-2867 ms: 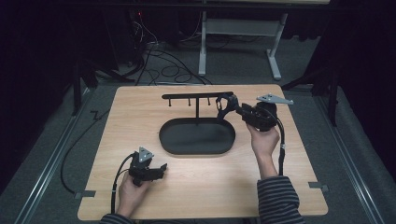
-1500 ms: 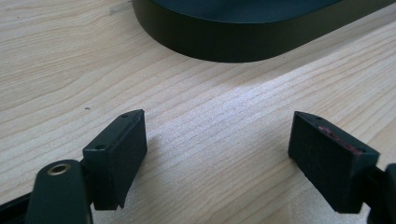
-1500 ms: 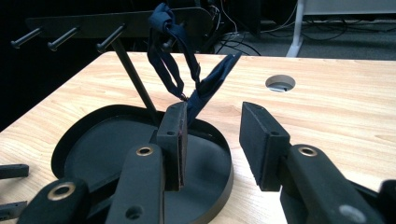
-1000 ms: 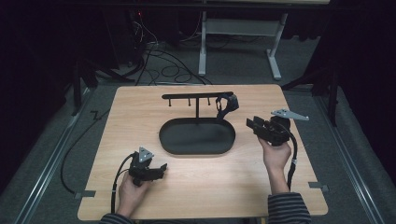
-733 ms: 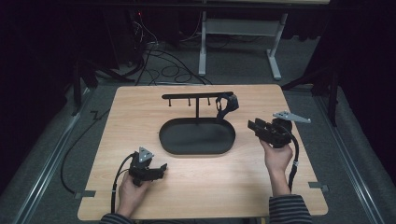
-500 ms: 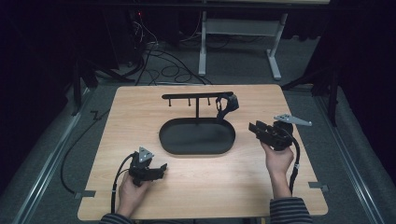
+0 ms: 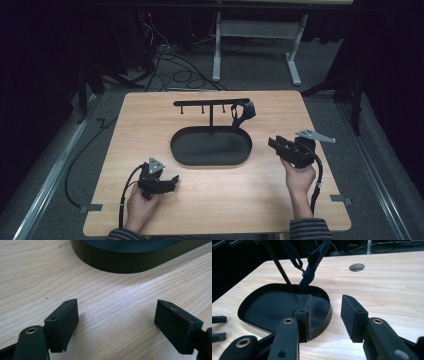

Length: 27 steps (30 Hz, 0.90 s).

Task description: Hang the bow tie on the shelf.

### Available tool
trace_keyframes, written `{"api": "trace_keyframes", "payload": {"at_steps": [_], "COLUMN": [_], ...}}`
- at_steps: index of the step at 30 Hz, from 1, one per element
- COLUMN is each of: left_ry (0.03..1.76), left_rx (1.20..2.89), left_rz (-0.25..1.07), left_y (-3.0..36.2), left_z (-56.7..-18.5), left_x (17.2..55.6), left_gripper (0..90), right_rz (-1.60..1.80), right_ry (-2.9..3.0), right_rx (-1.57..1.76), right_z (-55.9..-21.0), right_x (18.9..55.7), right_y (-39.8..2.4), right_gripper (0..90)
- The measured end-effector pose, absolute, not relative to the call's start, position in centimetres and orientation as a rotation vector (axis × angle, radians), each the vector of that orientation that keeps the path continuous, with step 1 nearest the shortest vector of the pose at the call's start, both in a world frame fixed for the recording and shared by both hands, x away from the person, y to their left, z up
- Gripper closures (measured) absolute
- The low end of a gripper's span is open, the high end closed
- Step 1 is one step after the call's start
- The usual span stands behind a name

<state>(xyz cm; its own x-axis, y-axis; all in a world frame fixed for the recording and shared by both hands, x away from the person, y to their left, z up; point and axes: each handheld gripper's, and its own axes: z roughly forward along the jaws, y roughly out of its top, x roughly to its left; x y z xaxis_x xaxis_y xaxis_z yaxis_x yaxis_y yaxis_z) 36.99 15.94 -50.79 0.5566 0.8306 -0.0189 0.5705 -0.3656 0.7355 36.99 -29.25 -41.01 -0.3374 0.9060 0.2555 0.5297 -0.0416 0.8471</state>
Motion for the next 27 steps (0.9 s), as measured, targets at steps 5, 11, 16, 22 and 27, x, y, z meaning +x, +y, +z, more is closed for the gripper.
{"api": "trace_keyframes", "payload": {"at_steps": [5,11,16,22,27], "left_ry": [1.121,1.121,1.121,1.120,1.121], "left_rx": [2.080,2.080,2.080,2.080,2.080], "left_rz": [0.468,0.468,0.468,0.469,0.468], "left_y": [15.9,15.9,15.9,15.9,15.9], "left_z": [-50.8,-50.8,-50.8,-50.8,-50.8], "left_x": [37.0,37.0,37.0,37.0,37.0], "left_gripper": [19.9,19.9,19.9,19.9,19.9], "right_rz": [1.339,1.340,1.343,1.348,1.349], "right_ry": [1.860,1.867,1.872,1.875,1.881], "right_rx": [1.525,1.528,1.545,1.546,1.552], "right_z": [-41.6,-42.2,-42.8,-43.3,-43.8], "right_x": [36.5,36.0,35.6,35.3,35.1], "right_y": [-29.3,-29.4,-29.4,-29.4,-29.2], "right_gripper": [62.2,62.1,62.0,62.0,62.0]}}
